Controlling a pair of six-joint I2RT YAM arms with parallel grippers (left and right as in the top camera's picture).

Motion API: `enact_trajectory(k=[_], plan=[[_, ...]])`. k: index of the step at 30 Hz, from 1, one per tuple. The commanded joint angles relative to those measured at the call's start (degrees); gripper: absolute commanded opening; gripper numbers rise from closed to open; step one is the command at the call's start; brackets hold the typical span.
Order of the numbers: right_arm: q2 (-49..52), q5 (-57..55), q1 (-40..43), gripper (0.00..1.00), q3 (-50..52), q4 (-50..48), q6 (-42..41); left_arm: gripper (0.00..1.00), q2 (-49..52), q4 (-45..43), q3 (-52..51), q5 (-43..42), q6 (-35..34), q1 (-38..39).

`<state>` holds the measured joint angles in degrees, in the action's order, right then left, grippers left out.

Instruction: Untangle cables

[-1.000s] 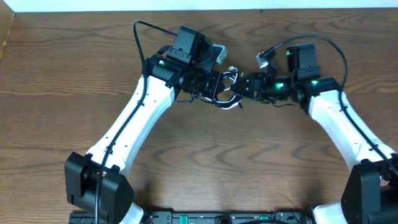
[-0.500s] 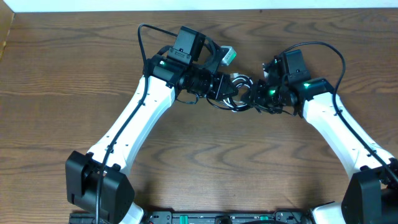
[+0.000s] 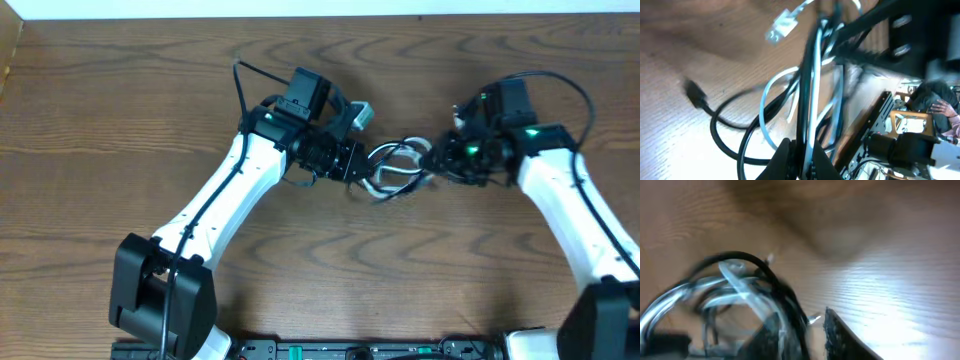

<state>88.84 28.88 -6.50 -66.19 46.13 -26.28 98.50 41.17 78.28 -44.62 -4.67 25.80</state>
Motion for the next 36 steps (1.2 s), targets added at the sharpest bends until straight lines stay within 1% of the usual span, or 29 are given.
enact_trajectory(k=[1, 3, 6, 7, 9, 12, 15, 18, 22, 23, 24, 25, 27, 34, 36], plan=[[-5.4, 2.2, 2.5, 0.46, 0.3, 1.5, 4.5, 0.07, 0.1, -2.2, -1.0, 0.7, 0.2, 1.0], [-9.6, 2.4, 3.2, 0.57, 0.3, 3.3, 4.5, 0.08, 0.1, -4.4, -1.0, 0.2, -1.2, 1.7], [-12.5, 2.4, 3.0, 0.59, 0.3, 3.4, 3.0, 0.07, 0.1, -6.2, -1.0, 0.1, -2.6, 2.4], [-12.9, 2.3, 2.8, 0.61, 0.3, 3.3, 2.1, 0.08, 0.1, -6.9, -1.0, 0.1, -3.1, 2.7], [-12.2, 2.8, 2.5, 0.61, 0.4, 3.1, -1.0, 0.07, 0.1, -9.2, -1.0, 0.1, -5.1, 3.2], [-9.4, 2.8, 2.2, 0.61, 0.5, 1.8, -2.8, 0.07, 0.1, -13.1, -1.0, 0.1, -9.8, 3.1], [-5.9, 4.5, 2.2, 0.61, 0.5, -0.5, -3.5, 0.07, 0.1, -16.5, -1.0, 0.1, -15.7, 3.1], [-1.9, 8.1, 1.4, 0.60, 0.5, -3.6, -3.7, 0.08, 0.1, -18.8, -1.0, 0.1, -19.3, 3.2], [4.0, 15.4, -1.5, 0.58, 0.5, -10.4, -9.2, 0.07, 0.1, -21.6, -1.0, 0.2, -23.5, 3.2], [6.4, 18.2, -2.4, 0.57, 0.5, -14.3, -11.3, 0.07, 0.1, -22.7, -1.0, 0.2, -24.6, 3.2], [7.9, 20.2, -3.0, 0.56, 0.5, -17.0, -12.4, 0.07, 0.1, -23.4, -1.0, 0.1, -25.0, 3.2], [10.9, 23.8, -3.8, 0.54, 0.5, -22.4, -15.3, 0.07, 0.1, -24.7, -1.0, 0.3, -26.1, 3.2], [12.8, 24.3, -4.3, 0.54, 0.5, -25.9, -17.6, 0.07, 0.1, -25.0, -1.0, 0.3, -26.1, 3.2], [14.3, 24.4, -6.3, 0.52, 0.5, -34.1, -23.5, 0.07, 0.1, -25.0, -1.0, 0.3, -26.1, 3.5], [14.3, 24.7, -6.0, 0.52, 0.5, -35.2, -23.5, 0.08, 0.1, -25.0, -1.0, 0.7, -26.1, 3.5]])
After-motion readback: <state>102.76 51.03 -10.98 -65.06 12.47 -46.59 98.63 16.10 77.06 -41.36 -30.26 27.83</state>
